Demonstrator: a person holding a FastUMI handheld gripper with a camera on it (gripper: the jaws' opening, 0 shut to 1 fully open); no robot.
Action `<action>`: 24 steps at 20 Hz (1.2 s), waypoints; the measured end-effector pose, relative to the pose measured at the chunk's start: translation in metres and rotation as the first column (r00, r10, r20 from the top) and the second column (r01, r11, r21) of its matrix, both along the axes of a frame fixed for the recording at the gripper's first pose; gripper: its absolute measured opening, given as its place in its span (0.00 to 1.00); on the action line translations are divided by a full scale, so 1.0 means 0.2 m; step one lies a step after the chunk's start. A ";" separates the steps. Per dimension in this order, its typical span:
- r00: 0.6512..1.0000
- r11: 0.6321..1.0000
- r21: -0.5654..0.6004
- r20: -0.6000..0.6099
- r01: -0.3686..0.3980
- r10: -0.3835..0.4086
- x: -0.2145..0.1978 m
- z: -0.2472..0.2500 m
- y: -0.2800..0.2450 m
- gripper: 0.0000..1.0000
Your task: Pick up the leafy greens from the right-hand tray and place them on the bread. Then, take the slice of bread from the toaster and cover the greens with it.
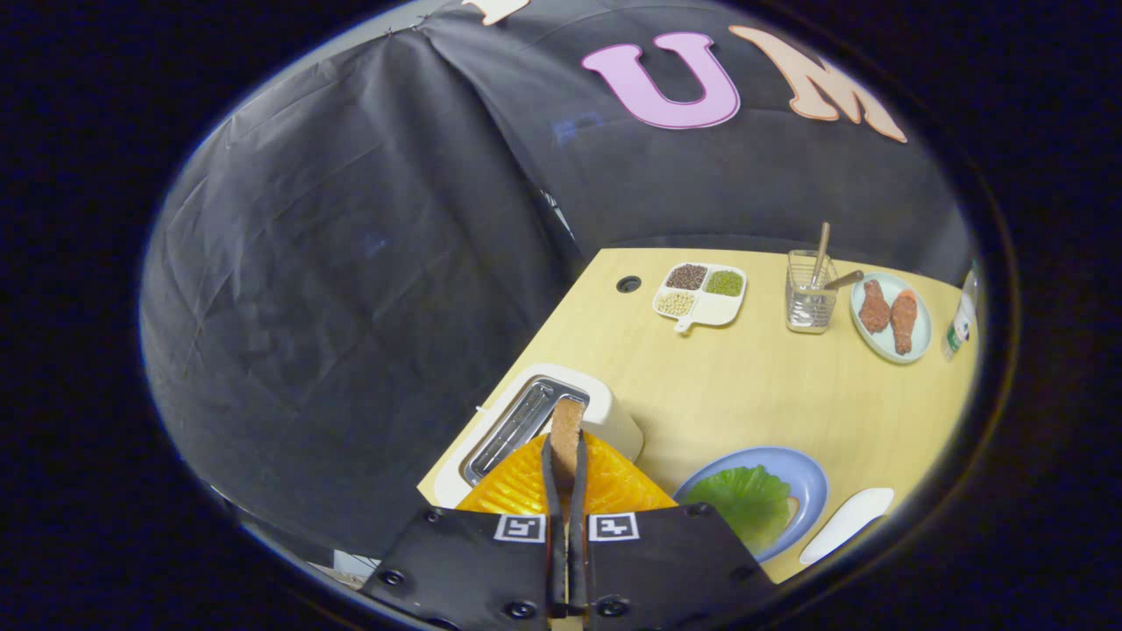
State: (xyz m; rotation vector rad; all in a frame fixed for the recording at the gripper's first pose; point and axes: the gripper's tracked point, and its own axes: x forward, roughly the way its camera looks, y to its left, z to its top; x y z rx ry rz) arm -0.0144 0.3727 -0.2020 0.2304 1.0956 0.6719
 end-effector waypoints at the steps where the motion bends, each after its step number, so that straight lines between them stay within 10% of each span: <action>1: 1.000 1.000 0.014 -0.003 0.012 -0.012 0.01 0.01 -0.03 0.04; 24: 0.984 0.991 -0.020 -0.114 0.133 -0.135 -0.06 -0.39 -0.60 0.04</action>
